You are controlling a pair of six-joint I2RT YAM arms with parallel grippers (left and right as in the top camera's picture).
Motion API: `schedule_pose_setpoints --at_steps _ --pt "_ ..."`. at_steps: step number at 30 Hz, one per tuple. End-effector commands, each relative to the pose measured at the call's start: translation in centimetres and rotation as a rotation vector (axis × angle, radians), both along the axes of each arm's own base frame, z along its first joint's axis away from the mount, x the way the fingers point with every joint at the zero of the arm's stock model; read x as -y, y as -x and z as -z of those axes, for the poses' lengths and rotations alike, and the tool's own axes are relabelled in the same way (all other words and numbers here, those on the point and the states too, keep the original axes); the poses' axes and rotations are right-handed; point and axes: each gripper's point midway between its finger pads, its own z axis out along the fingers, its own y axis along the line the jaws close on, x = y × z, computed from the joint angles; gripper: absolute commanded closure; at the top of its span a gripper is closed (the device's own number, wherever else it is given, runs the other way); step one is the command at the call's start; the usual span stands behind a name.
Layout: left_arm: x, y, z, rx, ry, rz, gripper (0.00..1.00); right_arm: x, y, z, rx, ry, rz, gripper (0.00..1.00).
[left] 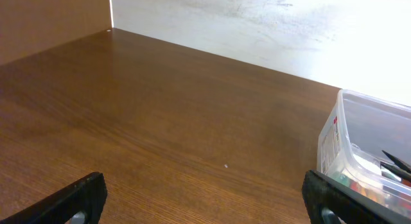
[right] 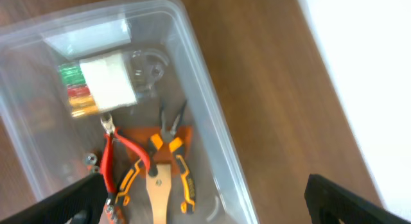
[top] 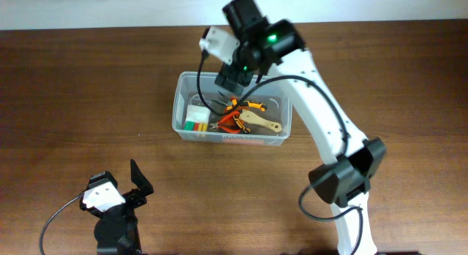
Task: Pack container
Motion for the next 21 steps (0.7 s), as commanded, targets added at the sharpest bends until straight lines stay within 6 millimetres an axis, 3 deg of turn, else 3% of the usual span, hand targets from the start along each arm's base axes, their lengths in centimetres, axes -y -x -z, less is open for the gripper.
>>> schedule_pose_setpoints --at_steps 1,3,9,21 --pt "0.0 0.0 0.0 0.001 -0.010 -0.001 0.01 1.0 1.1 -8.4 0.143 -0.103 0.057 0.01" --pt "0.0 0.0 0.0 0.001 -0.010 -0.002 0.01 1.3 1.8 -10.9 0.168 -0.161 0.099 0.01" --pt "0.0 0.0 0.0 0.001 -0.010 -0.001 0.01 2.6 4.0 -16.2 0.108 -0.432 0.380 0.01" --pt "0.0 0.0 0.0 0.001 -0.010 -0.002 0.01 5.2 6.0 -19.7 0.149 -0.498 0.451 0.01"
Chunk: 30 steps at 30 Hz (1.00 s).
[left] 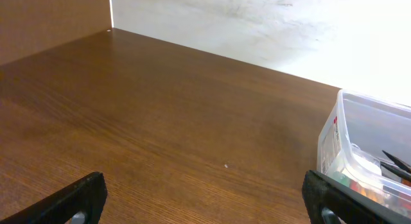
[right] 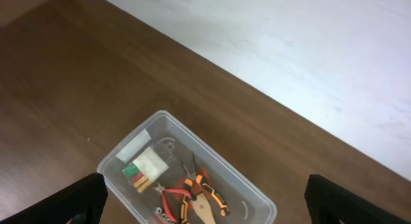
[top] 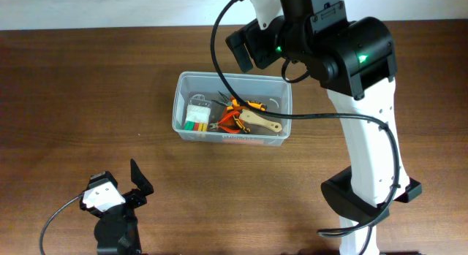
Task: Pack container
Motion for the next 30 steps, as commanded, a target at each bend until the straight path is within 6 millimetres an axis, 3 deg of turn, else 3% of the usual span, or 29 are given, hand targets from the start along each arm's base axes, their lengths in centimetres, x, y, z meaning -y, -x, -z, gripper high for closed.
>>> schedule_pose_setpoints --at_steps 1,12,16,19,22,30 --pt "0.0 0.0 0.1 0.000 -0.010 -0.002 0.01 2.1 1.1 -2.9 0.050 -0.048 0.057 0.01" --pt "0.0 0.0 0.1 0.000 -0.010 -0.001 0.01 10.2 5.8 -7.3 0.126 -0.045 0.205 0.01" --pt "0.0 0.0 0.1 0.000 -0.010 -0.002 0.01 14.3 7.8 -7.2 0.154 -0.051 0.297 0.01" --pt "0.0 0.0 0.1 0.000 -0.010 -0.001 0.01 17.5 10.1 -5.0 0.156 -0.058 0.369 0.01" --pt "0.0 0.0 0.1 0.000 -0.010 -0.001 0.01 19.7 13.0 -1.2 0.136 -0.069 0.419 0.01" --pt "0.0 0.0 0.1 0.000 -0.010 -0.001 0.01 21.5 19.8 12.1 0.048 -0.078 0.465 0.01"
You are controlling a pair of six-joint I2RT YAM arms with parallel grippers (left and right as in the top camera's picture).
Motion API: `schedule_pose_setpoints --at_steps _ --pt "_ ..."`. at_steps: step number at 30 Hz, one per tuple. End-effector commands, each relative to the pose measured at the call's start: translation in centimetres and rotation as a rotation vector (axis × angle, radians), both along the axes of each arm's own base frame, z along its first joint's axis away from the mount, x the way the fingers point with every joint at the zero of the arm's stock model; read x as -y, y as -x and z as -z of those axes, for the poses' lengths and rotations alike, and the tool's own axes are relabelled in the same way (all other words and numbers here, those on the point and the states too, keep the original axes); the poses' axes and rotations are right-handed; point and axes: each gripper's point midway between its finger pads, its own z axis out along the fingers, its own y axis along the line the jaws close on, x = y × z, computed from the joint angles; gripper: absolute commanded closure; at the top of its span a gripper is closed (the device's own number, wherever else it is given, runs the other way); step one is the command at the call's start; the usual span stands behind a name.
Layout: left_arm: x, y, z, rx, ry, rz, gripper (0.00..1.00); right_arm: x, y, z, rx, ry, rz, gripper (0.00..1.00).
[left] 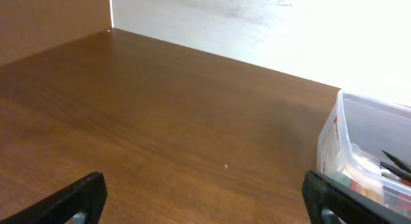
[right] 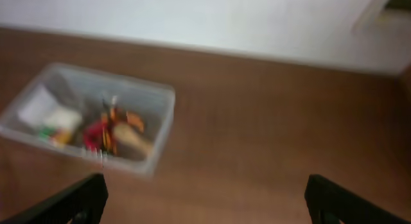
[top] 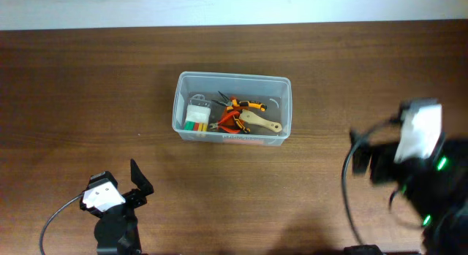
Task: Pack container
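A clear plastic container (top: pixel 232 109) stands at mid-table, holding orange-handled pliers (top: pixel 243 107), red pliers, a wooden piece (top: pixel 261 123) and a white block with coloured stripes (top: pixel 195 118). The container (right: pixel 90 118) shows blurred in the right wrist view, its corner (left: pixel 369 153) in the left wrist view. My left gripper (top: pixel 121 193) rests open at the front left, nothing between its fingers (left: pixel 77 198). My right gripper (right: pixel 205 198) is open and empty at the front right, far from the container.
Bare brown tabletop surrounds the container. A white wall (top: pixel 219 6) runs along the table's far edge. A black cable (top: pixel 55 218) loops beside the left arm. The right arm's white wrist housing (top: pixel 418 134) sits near the right edge.
My right arm has gone from towering over the container's far side to the front right of the table. Its gripper stays open. The left arm and the container's contents are unchanged.
My right gripper was open close above the container's contents. Then it was high above the container, looking down on it. Now it is low at the front right, away from the container. The left arm stayed parked throughout.
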Motion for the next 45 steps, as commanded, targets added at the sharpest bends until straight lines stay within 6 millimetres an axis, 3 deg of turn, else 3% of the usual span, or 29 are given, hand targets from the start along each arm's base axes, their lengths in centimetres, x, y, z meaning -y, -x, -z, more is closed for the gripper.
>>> schedule_pose_setpoints --at_steps 1,4,11,17,31,45 --pt "0.0 0.0 0.1 0.000 -0.010 -0.001 0.01 -0.3 2.2 5.6 -0.049 -0.030 -0.011 0.01" --pt "0.0 0.0 0.1 0.000 -0.010 -0.002 0.01 -0.6 3.1 9.6 -0.023 -0.043 -0.031 0.01" --pt "0.0 0.0 0.1 0.000 -0.010 -0.002 0.01 -1.1 2.9 16.5 0.025 -0.056 -0.054 0.01" --pt "0.0 0.0 0.1 0.000 -0.010 -0.002 0.01 -1.1 3.3 20.7 -0.006 -0.056 -0.053 0.01" --pt "0.0 0.0 0.1 0.000 -0.010 -0.001 0.01 -1.0 3.6 24.9 -0.051 -0.054 -0.049 0.01" --pt "0.0 0.0 0.1 0.000 -0.010 -0.001 0.01 -1.0 3.7 25.7 -0.072 -0.054 -0.049 0.01"
